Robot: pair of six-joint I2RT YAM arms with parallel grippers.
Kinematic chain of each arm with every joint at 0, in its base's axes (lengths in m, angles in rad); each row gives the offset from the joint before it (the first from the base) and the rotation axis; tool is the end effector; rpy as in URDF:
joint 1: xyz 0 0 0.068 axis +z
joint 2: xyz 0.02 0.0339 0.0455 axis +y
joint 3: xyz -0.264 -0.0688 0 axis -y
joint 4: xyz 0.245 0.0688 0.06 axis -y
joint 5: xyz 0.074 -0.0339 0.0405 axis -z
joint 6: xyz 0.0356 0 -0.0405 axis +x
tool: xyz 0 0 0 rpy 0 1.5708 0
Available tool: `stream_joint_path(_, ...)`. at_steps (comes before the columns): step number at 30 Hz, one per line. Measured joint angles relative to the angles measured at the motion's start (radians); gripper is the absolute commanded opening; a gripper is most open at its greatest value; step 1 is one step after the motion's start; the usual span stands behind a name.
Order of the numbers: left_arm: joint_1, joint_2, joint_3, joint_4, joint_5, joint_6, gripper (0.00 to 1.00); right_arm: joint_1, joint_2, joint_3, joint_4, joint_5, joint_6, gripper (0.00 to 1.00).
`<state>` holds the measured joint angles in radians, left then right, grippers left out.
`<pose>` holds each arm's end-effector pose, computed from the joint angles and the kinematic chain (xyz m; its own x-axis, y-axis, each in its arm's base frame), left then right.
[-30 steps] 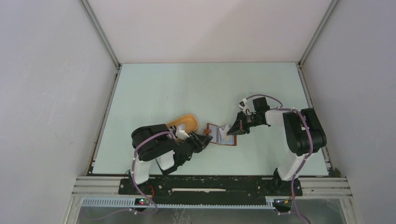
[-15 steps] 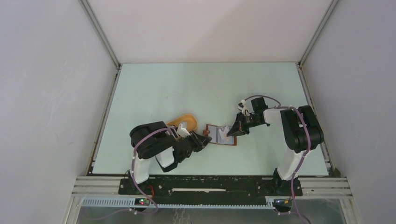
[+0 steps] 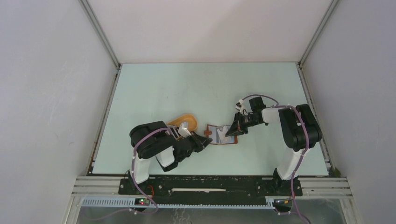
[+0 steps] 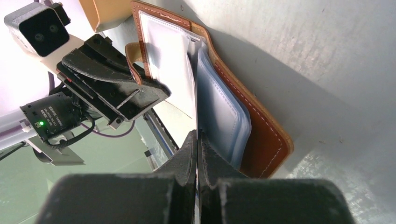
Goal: Put the credit cards into the card holder
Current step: Insert the credit card into the card holder.
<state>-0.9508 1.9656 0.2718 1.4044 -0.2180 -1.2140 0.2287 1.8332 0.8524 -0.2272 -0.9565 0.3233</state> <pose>0.1546 -0.2033 0.0756 -0.6896 -0.6085 -0.3926 0.0801 0.4747 -0.8765 0.2936 0.0982 0.1099 -0.9946 -0.0435 -0.0938 -0.1024 0.5373 0.8372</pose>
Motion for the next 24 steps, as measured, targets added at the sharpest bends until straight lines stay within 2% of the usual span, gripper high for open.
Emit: stream_joint_path(24,-0.002,0.009,0.004,0.042,0.092,-0.097,0.25,-0.011,0.035,0.017,-0.015,-0.047,-0.094,0.0)
